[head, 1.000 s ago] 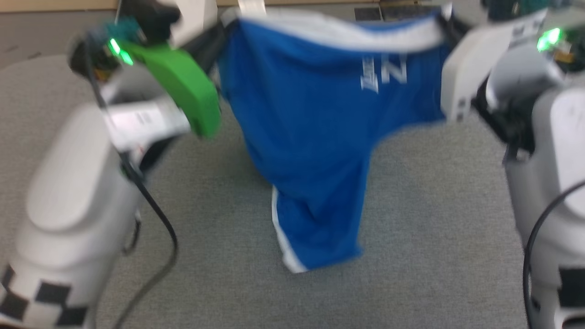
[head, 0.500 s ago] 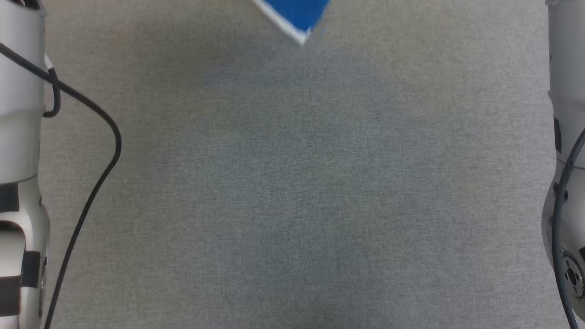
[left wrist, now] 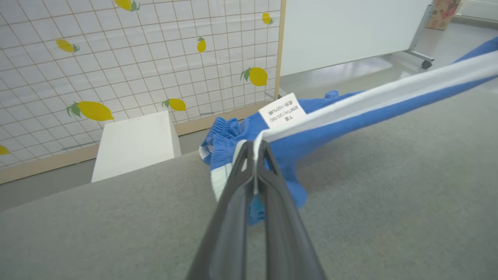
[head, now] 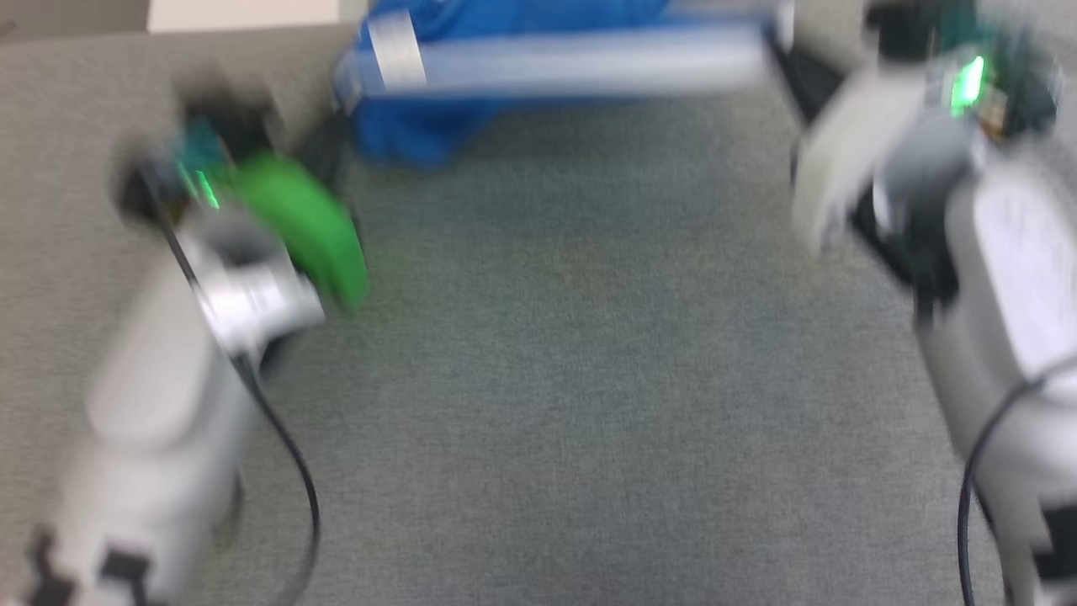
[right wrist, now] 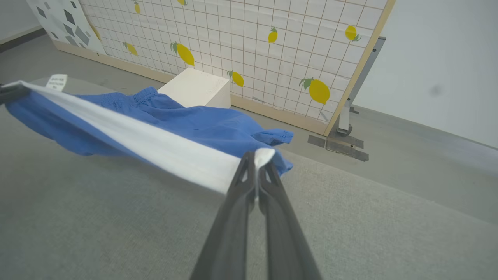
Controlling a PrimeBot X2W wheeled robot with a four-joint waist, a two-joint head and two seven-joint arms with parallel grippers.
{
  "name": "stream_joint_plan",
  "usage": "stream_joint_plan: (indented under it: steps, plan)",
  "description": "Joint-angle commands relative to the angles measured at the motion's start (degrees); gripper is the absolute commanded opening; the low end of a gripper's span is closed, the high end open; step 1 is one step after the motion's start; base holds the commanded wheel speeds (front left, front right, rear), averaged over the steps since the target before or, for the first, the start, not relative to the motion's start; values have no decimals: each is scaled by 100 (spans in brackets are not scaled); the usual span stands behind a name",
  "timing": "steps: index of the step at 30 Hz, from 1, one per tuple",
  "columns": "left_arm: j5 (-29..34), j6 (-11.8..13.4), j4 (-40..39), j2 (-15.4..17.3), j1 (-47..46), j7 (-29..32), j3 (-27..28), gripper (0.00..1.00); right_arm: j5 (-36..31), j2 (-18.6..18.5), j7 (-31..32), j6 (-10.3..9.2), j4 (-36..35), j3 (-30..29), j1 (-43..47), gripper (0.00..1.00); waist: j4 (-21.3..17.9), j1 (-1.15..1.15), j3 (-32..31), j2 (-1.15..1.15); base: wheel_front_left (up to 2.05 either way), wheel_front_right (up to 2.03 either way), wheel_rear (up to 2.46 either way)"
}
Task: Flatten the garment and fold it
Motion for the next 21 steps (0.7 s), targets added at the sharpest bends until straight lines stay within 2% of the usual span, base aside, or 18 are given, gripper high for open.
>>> stream_joint_plan:
  steps: [1,5,8,14,21]
  plan:
    - [-158,-16,-120,58,425,80,-42,0,133,-125,113,-12,-171,-47,382,0,136,-1,-381,0,0,0,0]
    - [-602,62,-691,121,1771,434,-149,0,442,-290,587,-12,-870,-348,1771,0,209,-1,-660,0,0,0,0]
    - [-881,269,-1234,201,2707,727,-199,0,453,-231,975,-12,-1463,-812,2863,0,266,-1,-815,0,0,0,0]
    - [-1216,784,-2153,388,3947,1238,-228,0,274,180,1669,-12,-2408,-1380,4447,0,342,-1,-1018,0,0,0,0]
    - [-1672,1402,-3083,527,5086,1870,-234,0,-44,615,2697,-12,-3391,-1821,5827,0,406,-1,-1192,0,0,0,0]
